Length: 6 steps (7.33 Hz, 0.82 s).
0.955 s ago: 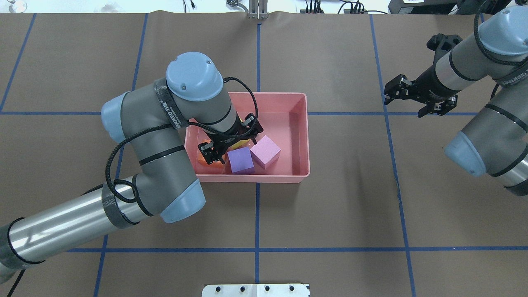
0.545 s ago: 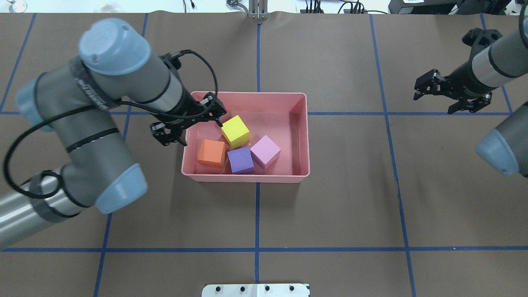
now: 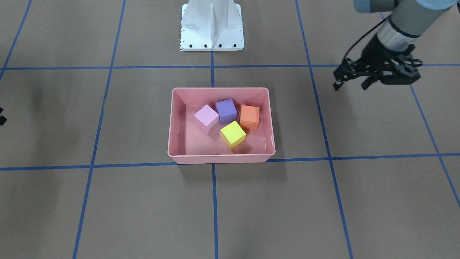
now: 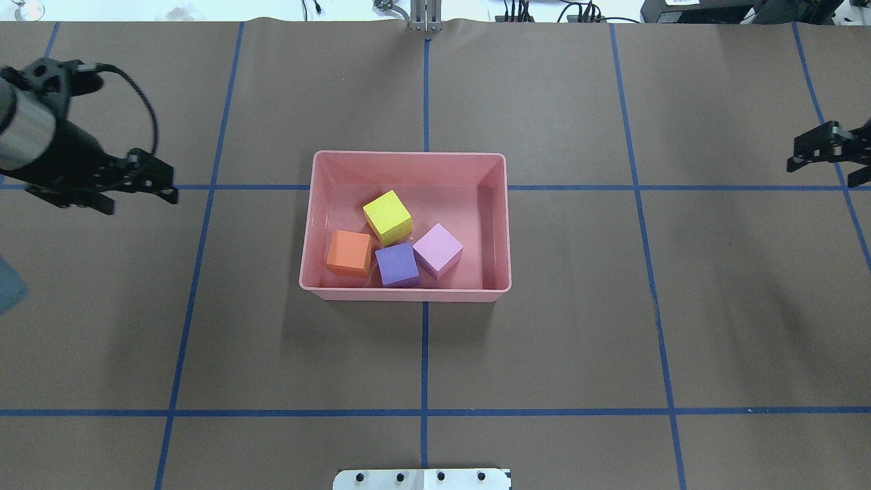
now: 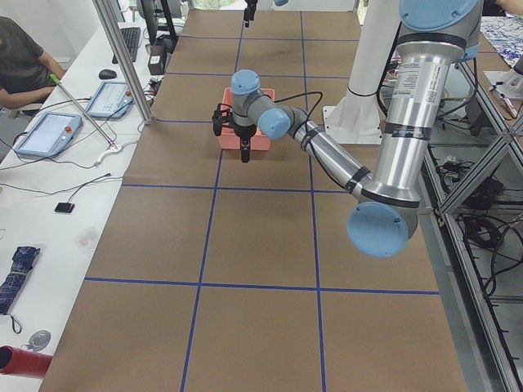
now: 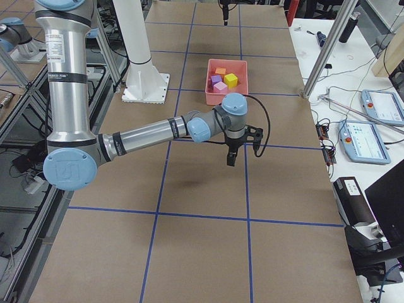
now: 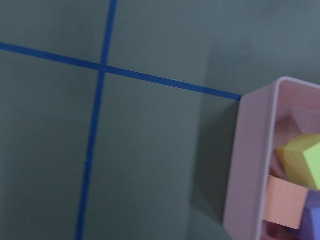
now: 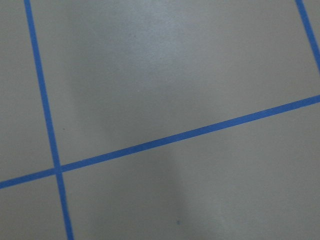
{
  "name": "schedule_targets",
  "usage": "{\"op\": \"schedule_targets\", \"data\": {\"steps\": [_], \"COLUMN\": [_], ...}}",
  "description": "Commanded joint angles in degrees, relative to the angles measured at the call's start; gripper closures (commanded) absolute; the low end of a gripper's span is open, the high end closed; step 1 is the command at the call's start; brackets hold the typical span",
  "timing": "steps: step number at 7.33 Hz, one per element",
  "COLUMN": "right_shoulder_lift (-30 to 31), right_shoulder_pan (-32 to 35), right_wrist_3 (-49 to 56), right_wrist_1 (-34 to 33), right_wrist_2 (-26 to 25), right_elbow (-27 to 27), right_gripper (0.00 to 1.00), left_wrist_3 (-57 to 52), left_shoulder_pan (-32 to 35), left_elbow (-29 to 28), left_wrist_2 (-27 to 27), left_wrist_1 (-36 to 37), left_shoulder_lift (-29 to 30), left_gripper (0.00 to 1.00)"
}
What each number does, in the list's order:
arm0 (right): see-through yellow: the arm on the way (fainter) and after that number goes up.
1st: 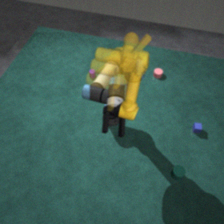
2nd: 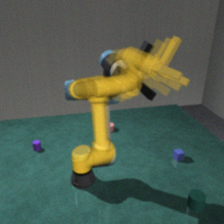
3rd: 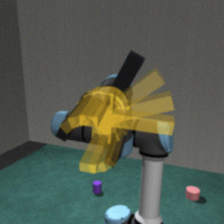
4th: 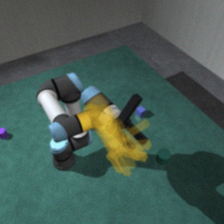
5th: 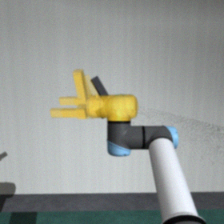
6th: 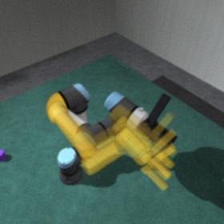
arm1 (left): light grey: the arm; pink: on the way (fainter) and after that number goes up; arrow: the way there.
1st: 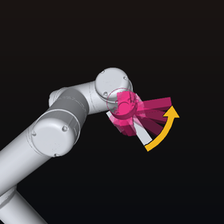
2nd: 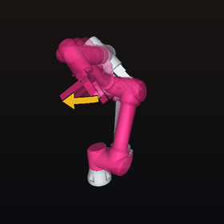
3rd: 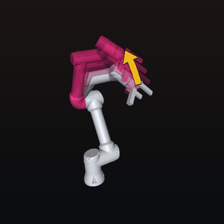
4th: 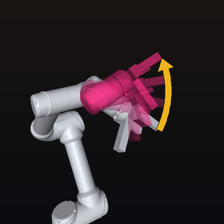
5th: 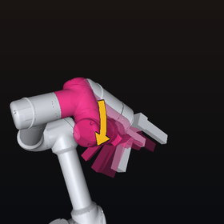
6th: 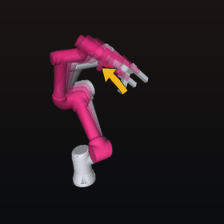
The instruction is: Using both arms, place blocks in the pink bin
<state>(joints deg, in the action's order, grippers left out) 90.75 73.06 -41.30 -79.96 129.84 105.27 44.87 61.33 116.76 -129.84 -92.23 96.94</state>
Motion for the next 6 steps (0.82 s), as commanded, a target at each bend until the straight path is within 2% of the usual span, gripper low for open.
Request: {"op": "schedule_targets", "data": {"steps": [1, 2, 4, 6], "right_shoulder_lift": [2.3, 2.3, 2.4, 2.4], "right_shoulder_pan": [6.6, 8.1, 9.3, 9.6], "right_wrist_3": [12.1, 15.3, 18.1, 19.2], "right_wrist_1": [0.0, -0.1, -0.1, -0.2], "right_wrist_2": [3.6, 4.9, 5.0, 5.0], "right_elbow": [-3.9, -5.4, -7.1, -7.6], "right_gripper": [0.00, 0.00, 0.00, 0.01], "left_wrist_3": [-28.8, -37.1, -45.1, -46.9], "left_shoulder_pan": [14.4, 18.4, 23.3, 23.7], "left_elbow": [-9.7, -14.0, -20.3, -21.7], "left_wrist_2": [-4.2, -4.2, -4.1, -3.8], "left_wrist_1": [0.0, -0.3, -0.8, -0.9], "left_shoulder_lift": [-4.8, -6.1, -6.3, -6.6], "left_gripper": [0.00, 0.00, 0.00, 0.00]}}
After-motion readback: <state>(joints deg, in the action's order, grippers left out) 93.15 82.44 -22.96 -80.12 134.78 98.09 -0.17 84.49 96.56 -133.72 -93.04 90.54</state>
